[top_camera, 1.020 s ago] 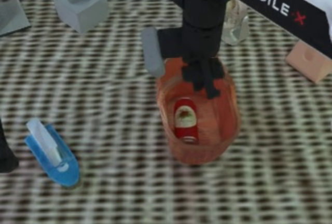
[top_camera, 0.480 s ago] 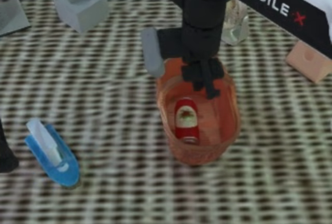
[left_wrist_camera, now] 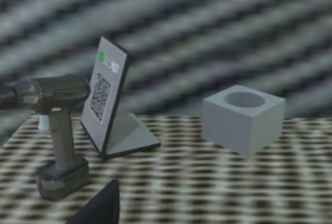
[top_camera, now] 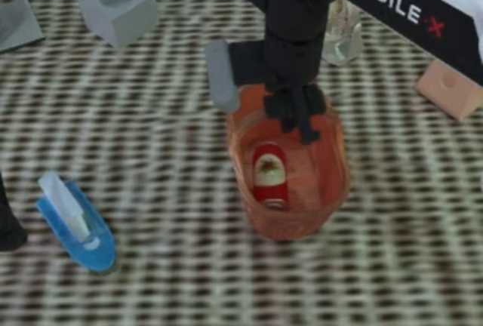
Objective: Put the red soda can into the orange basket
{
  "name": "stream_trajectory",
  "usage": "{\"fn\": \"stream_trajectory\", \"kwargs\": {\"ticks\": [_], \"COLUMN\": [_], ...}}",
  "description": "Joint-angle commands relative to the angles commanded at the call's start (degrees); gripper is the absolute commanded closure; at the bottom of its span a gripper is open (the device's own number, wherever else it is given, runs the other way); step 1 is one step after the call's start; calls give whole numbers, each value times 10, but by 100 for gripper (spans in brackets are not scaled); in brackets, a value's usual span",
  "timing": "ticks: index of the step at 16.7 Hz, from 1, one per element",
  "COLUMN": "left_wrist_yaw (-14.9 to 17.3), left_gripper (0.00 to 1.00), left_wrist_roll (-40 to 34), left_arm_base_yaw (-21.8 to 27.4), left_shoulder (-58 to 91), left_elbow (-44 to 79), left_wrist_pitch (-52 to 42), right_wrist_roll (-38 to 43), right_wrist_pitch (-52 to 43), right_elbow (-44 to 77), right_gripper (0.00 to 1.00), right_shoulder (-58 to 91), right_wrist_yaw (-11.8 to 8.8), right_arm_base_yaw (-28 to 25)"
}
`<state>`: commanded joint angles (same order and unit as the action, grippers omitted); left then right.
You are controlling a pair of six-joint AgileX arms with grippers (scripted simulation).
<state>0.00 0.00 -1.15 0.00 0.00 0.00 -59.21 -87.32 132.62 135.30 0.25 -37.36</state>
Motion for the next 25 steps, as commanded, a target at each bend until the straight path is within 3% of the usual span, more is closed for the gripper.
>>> {"fn": "stream_trajectory", "kwargs": {"ticks": [15, 25], "left_wrist_yaw": [0, 0], "left_gripper": [0, 0], "left_wrist_roll": [0, 0], "left_arm_base_yaw": [0, 0], "left_shoulder": [0, 0], "left_elbow": [0, 0], "left_wrist_pitch": [0, 0], "right_wrist_roll": [0, -20], "right_wrist_pitch": [-2, -133], "right_elbow": [2, 151], "right_gripper": [100, 100], "right_shoulder": [1, 18], "right_wrist_yaw": [0, 0], "right_arm_base_yaw": [1, 16]}}
